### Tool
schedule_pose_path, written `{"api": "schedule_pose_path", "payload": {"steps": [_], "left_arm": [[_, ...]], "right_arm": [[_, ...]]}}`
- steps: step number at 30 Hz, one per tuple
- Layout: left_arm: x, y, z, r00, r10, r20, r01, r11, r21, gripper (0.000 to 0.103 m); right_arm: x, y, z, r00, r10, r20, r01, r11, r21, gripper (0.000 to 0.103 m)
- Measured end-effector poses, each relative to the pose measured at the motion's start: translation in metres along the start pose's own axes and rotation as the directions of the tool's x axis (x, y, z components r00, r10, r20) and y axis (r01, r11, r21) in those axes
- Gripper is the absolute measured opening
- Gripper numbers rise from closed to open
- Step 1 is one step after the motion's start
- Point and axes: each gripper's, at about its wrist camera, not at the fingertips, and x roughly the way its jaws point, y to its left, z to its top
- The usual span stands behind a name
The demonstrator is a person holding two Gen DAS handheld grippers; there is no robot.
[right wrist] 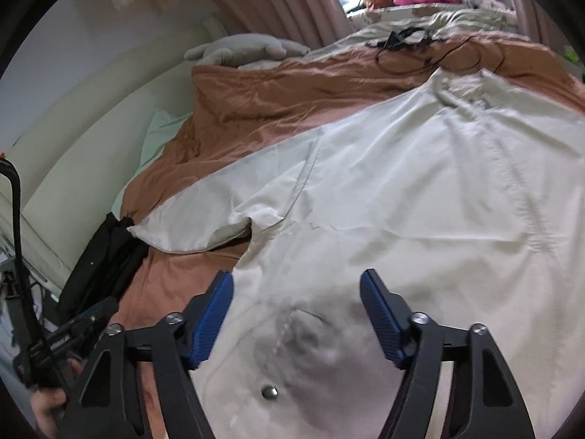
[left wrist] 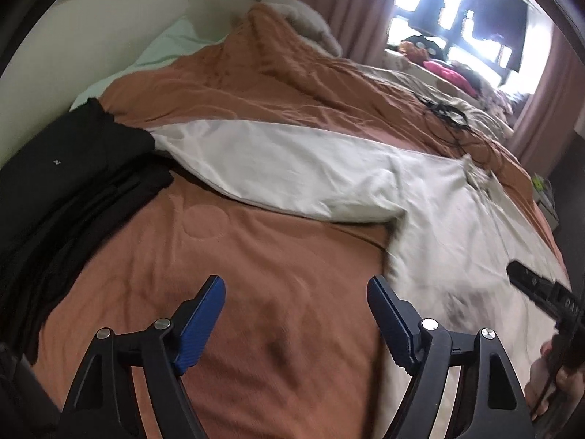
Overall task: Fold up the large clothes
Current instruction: 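Lower both tools toward the side edge of the cream jacket, then grasp the jacket side edge with both tools and fold it over the body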
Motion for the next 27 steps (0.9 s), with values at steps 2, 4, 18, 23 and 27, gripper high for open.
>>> {"api": "schedule_pose_path", "payload": {"steps": [2, 4, 18, 23, 27], "left_arm": [[0.014, 0.011, 0.010, 1.000, 0.000, -0.003, 0.000, 1.000, -0.028, 0.081], [0.031, 0.022, 0.020, 1.000, 0.012, -0.020, -0.013, 0.998, -0.065, 0.081], [0.128, 0.083, 0.078, 0.991, 0.057, -0.121, -0.088, 0.959, -0.271, 0.070], [0.148, 0.089, 0.089, 0.987, 0.074, -0.144, -0.115, 0.946, -0.304, 0.028], [0.135, 0.080, 0.098, 0.995, 0.068, -0.070, -0.086, 0.951, -0.297, 0.003]], "right_arm": [[0.019, 0.001, 0.006, 1.000, 0.017, -0.025, -0.017, 1.000, 0.008, 0.054], [0.031, 0.001, 0.009, 0.999, 0.025, -0.044, -0.025, 1.000, 0.012, 0.045], [0.102, 0.000, 0.045, 0.983, 0.131, -0.125, -0.123, 0.990, 0.070, 0.020], [0.128, 0.004, 0.056, 0.970, 0.200, -0.136, -0.184, 0.976, 0.119, 0.014], [0.146, 0.006, 0.060, 0.960, 0.236, -0.148, -0.215, 0.966, 0.145, 0.011]]}}
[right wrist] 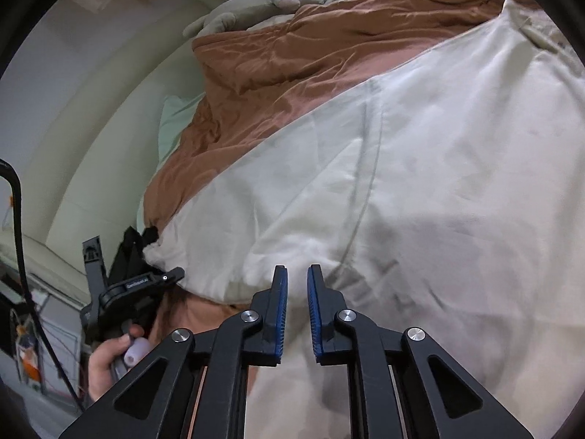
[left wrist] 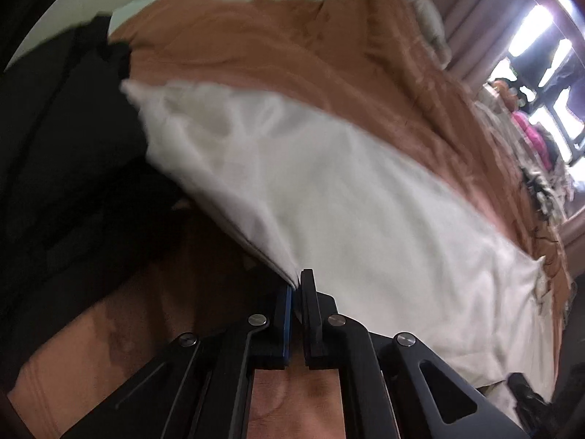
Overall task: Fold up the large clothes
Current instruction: 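Grasp the jacket side edge with both tools and fold it over the body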
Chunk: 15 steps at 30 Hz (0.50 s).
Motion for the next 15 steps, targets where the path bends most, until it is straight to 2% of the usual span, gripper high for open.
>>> {"api": "schedule_pose_path", "payload": {"steps": [3, 6, 10, 13, 15], "left_arm": [[-0.024, -0.020, 0.008, 0.997, -0.019, 0.073, 0.013, 0.996, 0.085, 0.003], [-0.051, -0.033, 0.025, 0.991, -0.062, 0.120, 0.051, 0.995, 0.090, 0.002], [-0.081, -0.061, 0.045, 0.983, -0.111, 0.148, 0.093, 0.988, 0.121, 0.002], [-0.099, -0.095, 0.054, 0.977, -0.141, 0.159, 0.112, 0.977, 0.181, 0.002], [-0.116, -0.120, 0.053, 0.970, -0.173, 0.168, 0.132, 0.964, 0.229, 0.002]], "right_arm": [[0.016, -0.009, -0.001, 0.999, 0.003, -0.047, 0.000, 0.999, 0.053, 0.008], [0.032, -0.017, -0.005, 0.993, 0.075, -0.087, -0.064, 0.990, 0.123, 0.007], [0.055, -0.017, -0.010, 0.978, 0.143, -0.153, -0.122, 0.983, 0.138, 0.007], [0.057, -0.019, -0.010, 0.973, 0.162, -0.163, -0.138, 0.979, 0.154, 0.006], [0.049, -0.016, -0.005, 0.975, 0.145, -0.169, -0.123, 0.983, 0.135, 0.006]]}}
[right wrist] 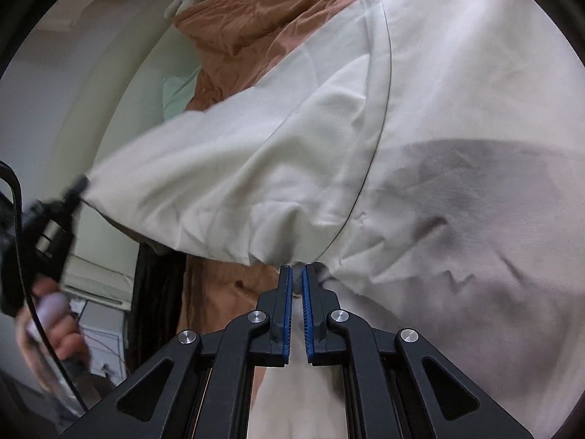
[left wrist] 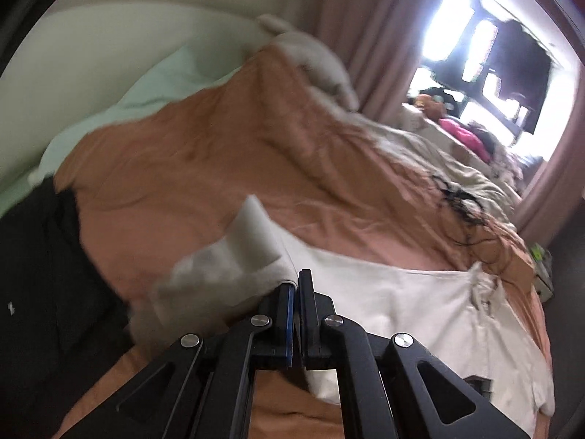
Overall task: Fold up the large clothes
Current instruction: 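Grasp the jacket side edge with both tools and fold it over the body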
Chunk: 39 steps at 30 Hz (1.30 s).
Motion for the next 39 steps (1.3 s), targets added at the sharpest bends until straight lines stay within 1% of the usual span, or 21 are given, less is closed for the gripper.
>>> {"api": "schedule_pose_path", "payload": {"steps": [2, 4, 6, 9, 11, 14, 15, 17, 20, 23, 28, 31, 32, 33, 34, 35, 36, 37, 38, 39], "left_arm": [[-0.005, -0.021, 0.006, 1.000, -0.027, 0.010, 0.027, 0.999, 0.027, 0.002], [-0.014, -0.041, 0.008, 0.998, -0.061, 0.014, 0.060, 0.997, 0.054, 0.002], [-0.021, -0.060, 0.009, 0.996, -0.091, 0.014, 0.090, 0.993, 0.076, 0.002], [-0.028, -0.089, 0.007, 0.989, -0.148, 0.004, 0.147, 0.983, 0.111, 0.002], [-0.033, -0.109, 0.001, 0.982, -0.189, -0.008, 0.189, 0.973, 0.136, 0.002], [-0.035, -0.137, -0.010, 0.971, -0.235, -0.035, 0.237, 0.955, 0.180, 0.002], [-0.036, -0.146, -0.013, 0.969, -0.245, -0.041, 0.249, 0.950, 0.190, 0.002], [-0.036, -0.163, -0.020, 0.962, -0.267, -0.055, 0.272, 0.937, 0.217, 0.002], [-0.036, -0.183, -0.034, 0.950, -0.301, -0.083, 0.313, 0.918, 0.244, 0.002], [-0.031, -0.199, -0.049, 0.935, -0.332, -0.125, 0.354, 0.904, 0.242, 0.002], [-0.012, -0.222, -0.078, 0.910, -0.360, -0.206, 0.402, 0.886, 0.230, 0.002], [0.007, -0.237, -0.099, 0.886, -0.362, -0.289, 0.428, 0.879, 0.211, 0.002], [0.013, -0.241, -0.107, 0.876, -0.368, -0.312, 0.439, 0.876, 0.201, 0.002], [0.021, -0.245, -0.115, 0.861, -0.372, -0.346, 0.453, 0.872, 0.189, 0.003], [0.029, -0.249, -0.123, 0.842, -0.375, -0.387, 0.466, 0.867, 0.174, 0.008], [0.038, -0.253, -0.132, 0.813, -0.387, -0.436, 0.490, 0.858, 0.152, 0.012], [0.043, -0.255, -0.138, 0.794, -0.391, -0.465, 0.502, 0.854, 0.139, 0.025], [0.045, -0.257, -0.144, 0.784, -0.388, -0.485, 0.506, 0.852, 0.135, 0.046], [0.046, -0.257, -0.149, 0.786, -0.379, -0.488, 0.501, 0.853, 0.145, 0.056], [0.044, -0.257, -0.150, 0.791, -0.377, -0.481, 0.500, 0.853, 0.153, 0.070]], "right_arm": [[-0.014, 0.006, 0.003, 0.999, -0.023, 0.023, 0.024, 0.999, -0.022, 0.006], [-0.030, 0.011, 0.006, 0.998, -0.026, 0.050, 0.027, 0.999, -0.025, 0.006], [-0.055, 0.014, 0.009, 0.995, -0.039, 0.094, 0.042, 0.999, -0.028, 0.007], [-0.085, 0.016, 0.013, 0.988, -0.054, 0.142, 0.055, 0.998, -0.009, 0.007], [-0.107, 0.015, 0.016, 0.982, -0.077, 0.175, 0.079, 0.997, -0.003, 0.007], [-0.152, 0.013, 0.015, 0.964, -0.096, 0.248, 0.097, 0.995, 0.007, 0.007], [-0.163, 0.012, 0.009, 0.959, -0.101, 0.264, 0.103, 0.995, 0.008, 0.007], [-0.191, 0.009, 0.000, 0.941, -0.123, 0.315, 0.126, 0.992, 0.013, 0.007], [-0.219, -0.004, -0.020, 0.923, -0.149, 0.355, 0.146, 0.989, 0.035, 0.007], [-0.237, -0.021, -0.038, 0.911, -0.177, 0.373, 0.157, 0.984, 0.085, 0.007], [-0.263, -0.054, -0.063, 0.898, -0.232, 0.375, 0.181, 0.969, 0.166, 0.007], [-0.278, -0.078, -0.073, 0.887, -0.268, 0.376, 0.191, 0.954, 0.230, 0.007], [-0.282, -0.082, -0.073, 0.883, -0.276, 0.379, 0.193, 0.951, 0.243, 0.007], [-0.288, -0.086, -0.072, 0.878, -0.278, 0.389, 0.188, 0.949, 0.255, 0.007], [-0.292, -0.088, -0.071, 0.875, -0.276, 0.398, 0.181, 0.949, 0.259, 0.007], [-0.297, -0.090, -0.070, 0.870, -0.276, 0.409, 0.176, 0.948, 0.265, 0.007], [-0.299, -0.090, -0.071, 0.866, -0.280, 0.414, 0.178, 0.947, 0.267, 0.007], [-0.302, -0.090, -0.070, 0.861, -0.286, 0.421, 0.184, 0.946, 0.267, 0.007], [-0.306, -0.090, -0.069, 0.855, -0.292, 0.428, 0.190, 0.945, 0.265, 0.007], [-0.307, -0.089, -0.069, 0.853, -0.294, 0.432, 0.193, 0.945, 0.264, 0.007]]}}
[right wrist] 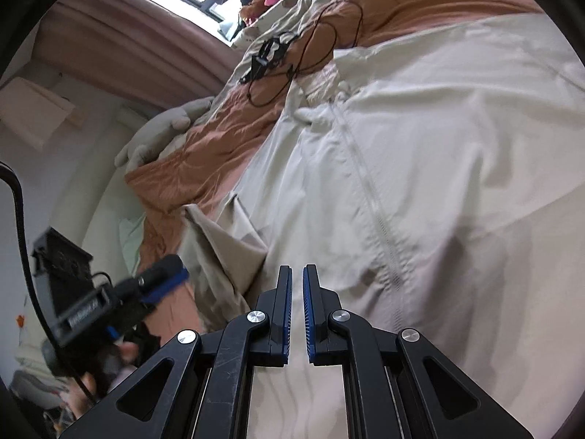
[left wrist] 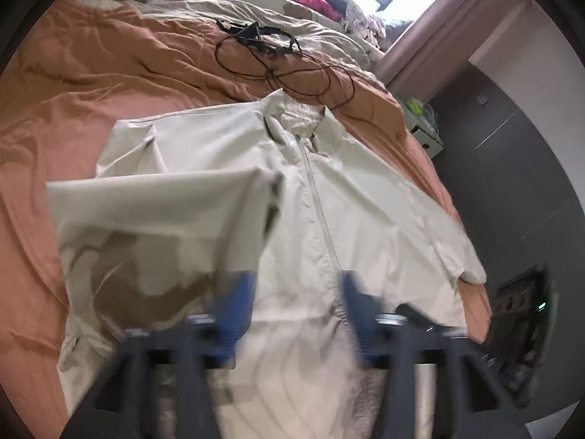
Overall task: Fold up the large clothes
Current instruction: 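Grasp the jacket side edge with both tools and fold it over the body, then open both tools and release the folded panel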
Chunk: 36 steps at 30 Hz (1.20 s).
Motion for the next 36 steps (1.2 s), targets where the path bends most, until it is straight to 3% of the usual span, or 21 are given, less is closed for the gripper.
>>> {"api": "schedule_pose_path", "payload": {"steps": [1, 8, 12, 18, 20, 21, 22, 27, 31, 36], "left_arm": [[-0.004, -0.001, -0.003, 1.000, -0.005, 0.011, 0.004, 1.000, 0.009, 0.074], [-0.046, 0.016, -0.005, 0.995, 0.053, 0.080, -0.054, 0.998, 0.009, 0.074], [-0.083, 0.043, -0.017, 0.972, 0.180, 0.148, -0.180, 0.984, -0.016, 0.074], [-0.112, 0.096, -0.036, 0.953, 0.262, 0.152, -0.250, 0.964, -0.096, 0.070], [-0.118, 0.112, -0.043, 0.949, 0.277, 0.150, -0.260, 0.958, -0.122, 0.065], [-0.121, 0.119, -0.046, 0.947, 0.285, 0.148, -0.267, 0.955, -0.133, 0.063], [-0.123, 0.126, -0.050, 0.945, 0.293, 0.147, -0.273, 0.951, -0.143, 0.060], [-0.134, 0.162, -0.072, 0.938, 0.321, 0.133, -0.293, 0.936, -0.194, 0.054], [-0.141, 0.188, -0.088, 0.935, 0.336, 0.113, -0.303, 0.923, -0.237, 0.051], [-0.146, 0.211, -0.103, 0.930, 0.355, 0.096, -0.317, 0.906, -0.279, 0.050]], "right_arm": [[-0.001, 0.000, 0.001, 1.000, -0.001, 0.005, 0.001, 1.000, -0.002, 0.007], [0.011, 0.021, -0.011, 1.000, -0.003, -0.016, 0.002, 0.997, -0.071, 0.007], [0.020, 0.050, -0.023, 0.999, 0.036, -0.038, -0.042, 0.986, -0.164, 0.007], [0.047, 0.095, -0.051, 0.992, 0.054, -0.112, -0.086, 0.949, -0.305, 0.009], [0.057, 0.108, -0.060, 0.990, 0.046, -0.131, -0.089, 0.934, -0.347, 0.031], [0.058, 0.112, -0.063, 0.990, 0.042, -0.132, -0.088, 0.928, -0.362, 0.048], [0.061, 0.118, -0.068, 0.991, 0.037, -0.125, -0.083, 0.918, -0.387, 0.056], [0.090, 0.146, -0.089, 0.988, -0.002, -0.153, -0.075, 0.865, -0.496, 0.058], [0.121, 0.161, -0.105, 0.980, -0.049, -0.192, -0.068, 0.828, -0.556, 0.071], [0.160, 0.165, -0.121, 0.962, -0.136, -0.237, -0.033, 0.804, -0.594, 0.078]]}}
